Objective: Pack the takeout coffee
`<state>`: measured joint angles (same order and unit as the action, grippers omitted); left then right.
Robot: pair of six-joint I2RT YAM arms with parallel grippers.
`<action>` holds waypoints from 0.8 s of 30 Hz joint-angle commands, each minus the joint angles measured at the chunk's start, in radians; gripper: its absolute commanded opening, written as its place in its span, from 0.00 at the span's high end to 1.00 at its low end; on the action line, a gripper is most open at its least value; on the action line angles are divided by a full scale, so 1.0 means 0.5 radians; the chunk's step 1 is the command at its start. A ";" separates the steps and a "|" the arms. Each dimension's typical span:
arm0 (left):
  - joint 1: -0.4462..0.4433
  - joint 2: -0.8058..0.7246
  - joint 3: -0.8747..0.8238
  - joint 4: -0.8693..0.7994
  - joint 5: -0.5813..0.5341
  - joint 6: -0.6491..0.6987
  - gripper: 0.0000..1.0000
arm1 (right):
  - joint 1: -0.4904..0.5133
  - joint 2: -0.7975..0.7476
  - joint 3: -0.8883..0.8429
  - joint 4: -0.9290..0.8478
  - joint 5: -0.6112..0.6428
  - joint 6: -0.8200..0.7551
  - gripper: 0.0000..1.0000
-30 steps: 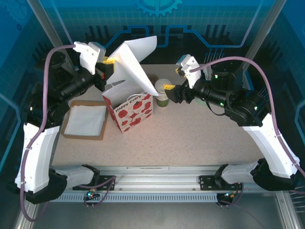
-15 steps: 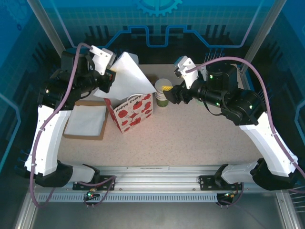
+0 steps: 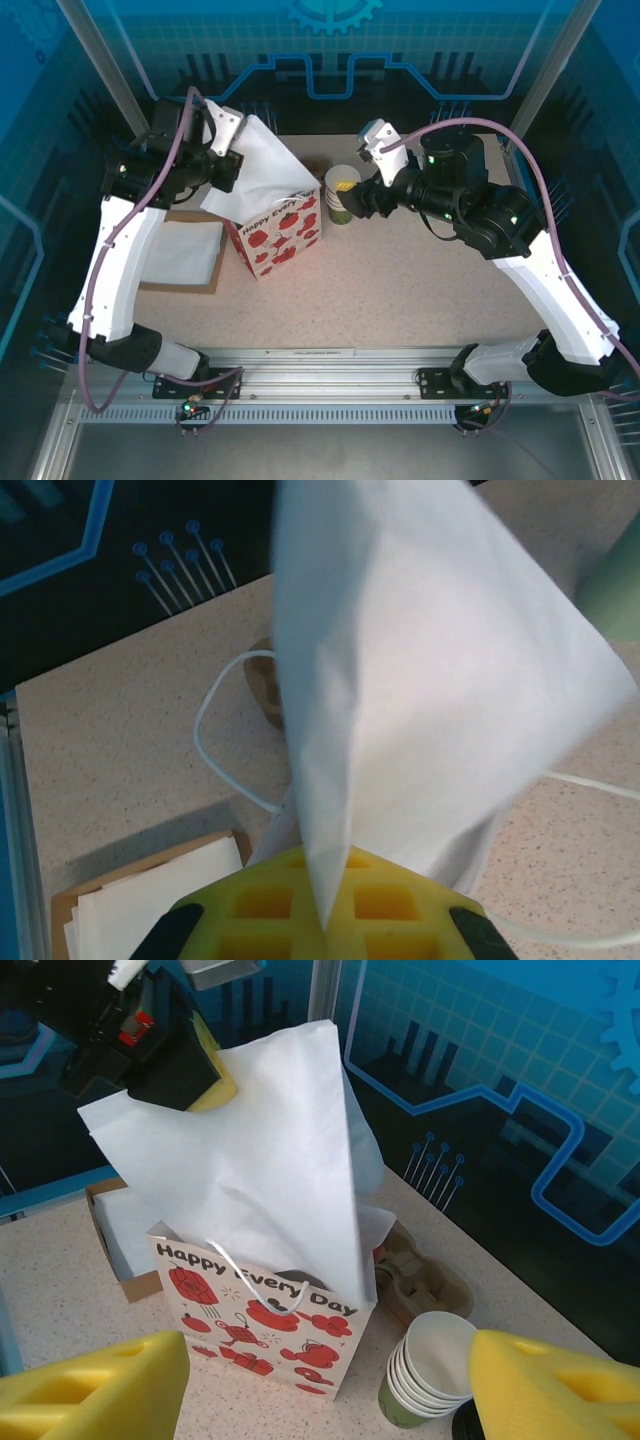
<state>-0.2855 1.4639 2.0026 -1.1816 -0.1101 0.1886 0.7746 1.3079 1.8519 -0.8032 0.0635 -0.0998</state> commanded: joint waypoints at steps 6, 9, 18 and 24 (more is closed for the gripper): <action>0.013 0.097 0.075 -0.175 -0.360 -0.106 1.00 | -0.022 0.007 -0.042 0.054 -0.028 0.047 0.25; 0.005 0.084 0.034 -0.169 -0.243 -0.033 1.00 | -0.021 0.011 -0.047 0.056 -0.035 0.050 0.25; -0.030 0.010 -0.113 -0.074 0.233 0.171 1.00 | -0.022 0.038 -0.056 0.063 -0.053 0.064 0.25; -0.051 0.135 -0.115 -0.104 0.280 0.175 1.00 | -0.022 0.041 -0.065 0.060 -0.052 0.063 0.24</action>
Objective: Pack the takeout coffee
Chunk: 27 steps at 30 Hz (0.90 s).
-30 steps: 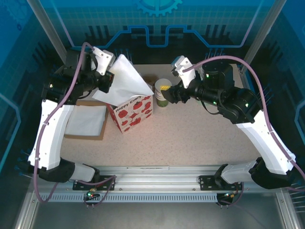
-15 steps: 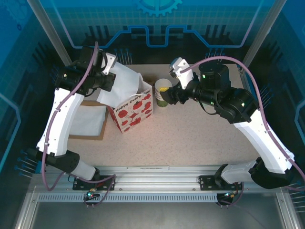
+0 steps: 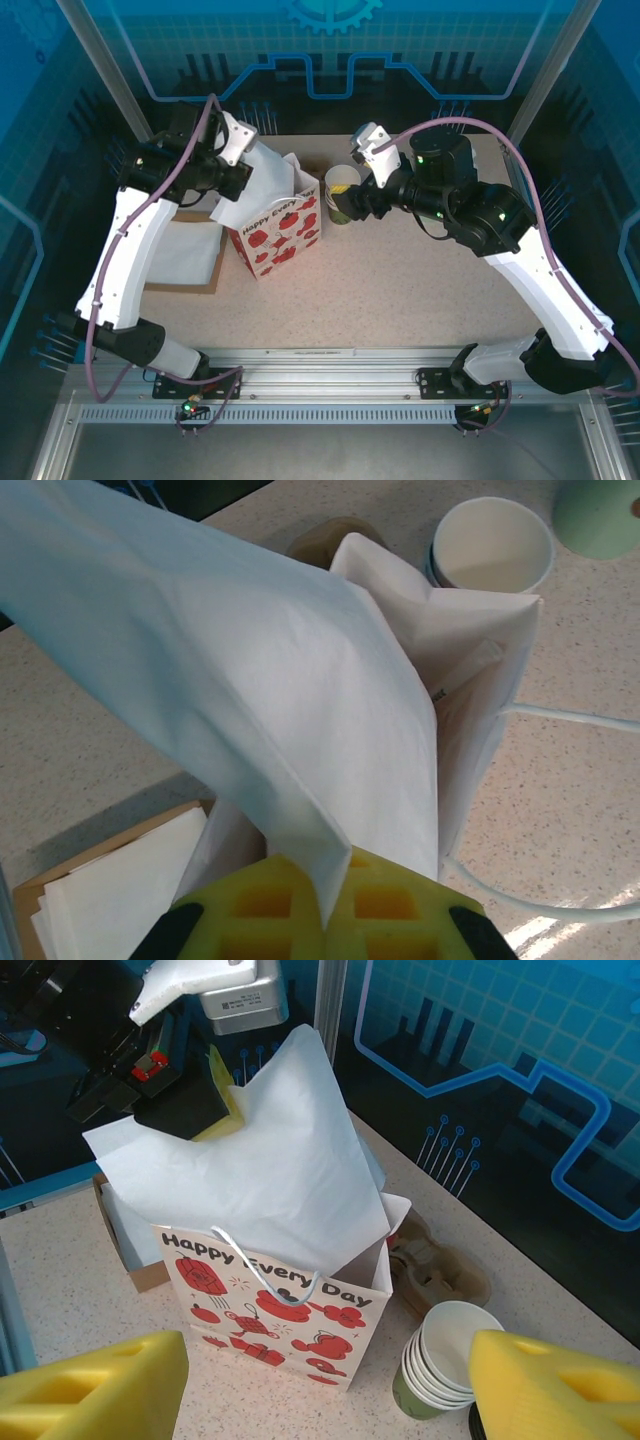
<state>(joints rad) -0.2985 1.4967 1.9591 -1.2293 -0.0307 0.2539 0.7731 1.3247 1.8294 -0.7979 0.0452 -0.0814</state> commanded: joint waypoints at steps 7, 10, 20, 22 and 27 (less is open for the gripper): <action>-0.042 0.284 0.030 0.053 0.022 0.025 0.96 | -0.018 0.008 -0.038 0.059 -0.027 0.040 0.24; -0.040 0.379 0.056 0.046 0.008 0.034 0.92 | -0.019 0.008 -0.045 0.059 -0.021 0.036 0.24; 0.023 0.456 0.145 0.007 0.272 -0.051 0.68 | -0.019 0.012 -0.081 0.065 -0.026 0.039 0.24; 0.082 0.408 0.122 0.063 0.453 -0.099 0.62 | -0.018 0.009 -0.093 0.071 -0.019 0.040 0.24; 0.145 0.356 0.067 0.169 0.670 -0.163 0.51 | -0.018 0.018 -0.104 0.074 -0.006 0.035 0.24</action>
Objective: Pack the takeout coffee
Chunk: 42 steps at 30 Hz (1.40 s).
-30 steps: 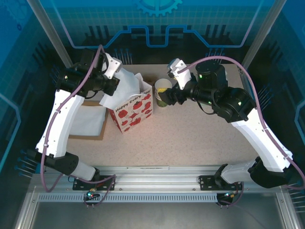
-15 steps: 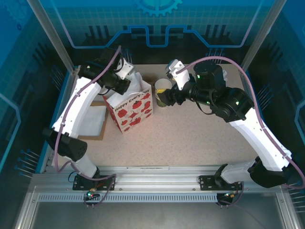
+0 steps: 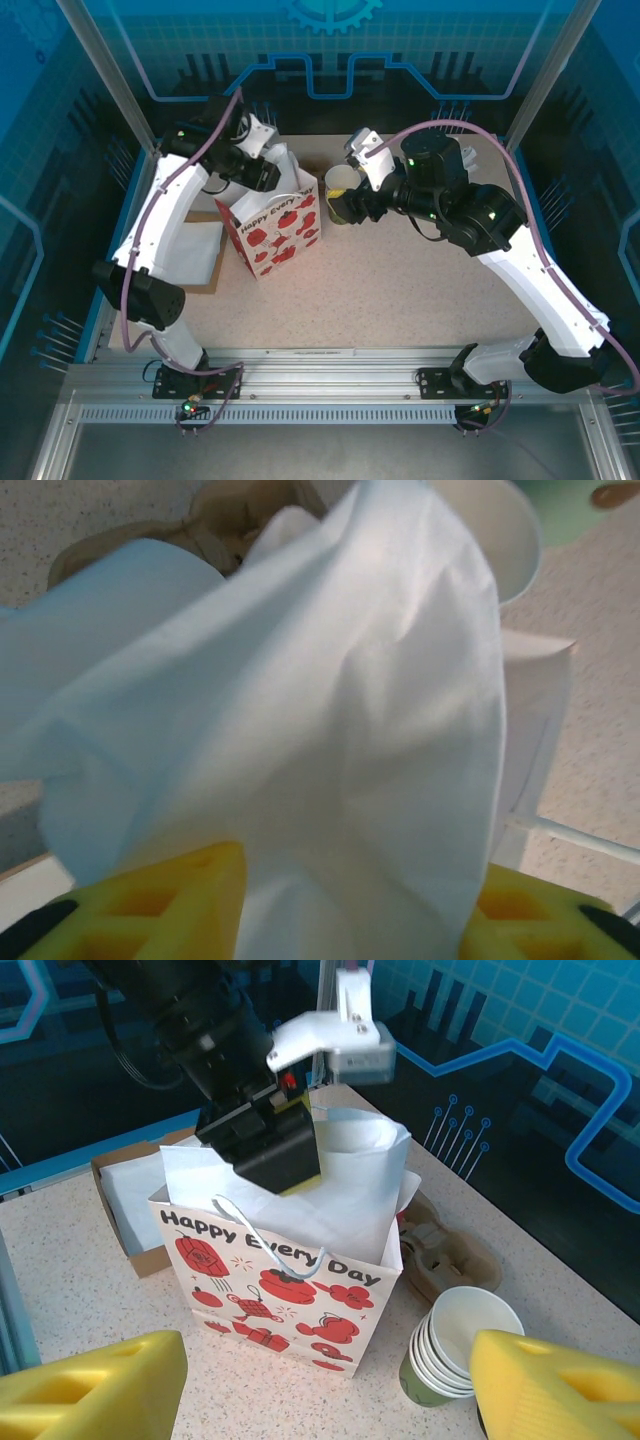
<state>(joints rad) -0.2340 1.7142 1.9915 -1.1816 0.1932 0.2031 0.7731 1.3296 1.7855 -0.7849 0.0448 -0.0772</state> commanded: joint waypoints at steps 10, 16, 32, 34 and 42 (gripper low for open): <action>0.016 0.011 0.025 0.078 0.287 -0.118 0.48 | -0.018 0.022 -0.010 0.037 0.003 0.021 0.24; 0.017 0.008 0.048 -0.129 0.020 0.018 0.71 | -0.018 0.048 -0.007 0.045 0.006 0.023 0.24; -0.012 0.009 -0.042 -0.275 0.126 0.128 0.73 | -0.014 0.095 -0.019 0.034 -0.019 0.047 0.24; -0.002 -0.046 -0.035 -0.193 0.208 0.097 0.66 | -0.015 0.090 -0.021 0.029 -0.011 0.046 0.24; 0.125 -0.312 -0.209 0.264 0.434 -0.149 0.38 | -0.012 0.082 -0.043 0.039 -0.001 0.039 0.24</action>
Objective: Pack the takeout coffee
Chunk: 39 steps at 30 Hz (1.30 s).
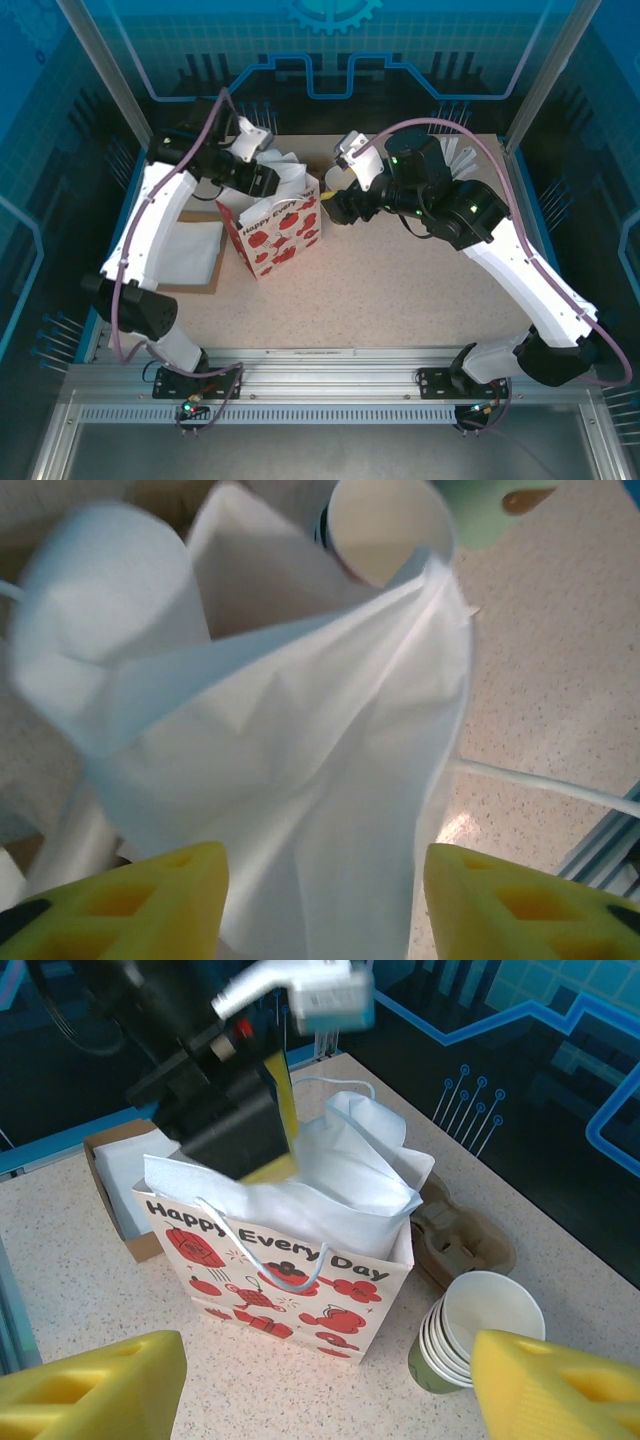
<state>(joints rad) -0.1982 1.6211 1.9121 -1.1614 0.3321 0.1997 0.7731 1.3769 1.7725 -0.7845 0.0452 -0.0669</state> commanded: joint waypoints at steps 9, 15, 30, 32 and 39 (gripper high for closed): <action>0.053 -0.023 -0.087 0.490 0.069 -0.358 0.41 | -0.015 0.001 -0.021 0.038 0.005 0.018 0.24; 0.008 0.157 -0.045 0.465 0.024 -0.368 0.43 | -0.012 0.001 -0.026 0.026 0.010 0.023 0.23; -0.064 0.233 -0.216 0.348 -0.040 -0.240 0.56 | -0.014 0.019 -0.049 0.038 0.009 0.023 0.23; -0.064 0.189 -0.196 0.365 -0.088 -0.237 0.52 | -0.014 0.030 -0.045 0.035 -0.001 0.026 0.23; -0.064 -0.024 -0.147 0.528 -0.129 -0.303 0.45 | -0.014 0.038 -0.037 0.031 -0.005 0.027 0.23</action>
<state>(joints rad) -0.2256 1.6951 1.8278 -0.9432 0.2764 0.0574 0.7731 1.3914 1.7535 -0.7845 0.0452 -0.0666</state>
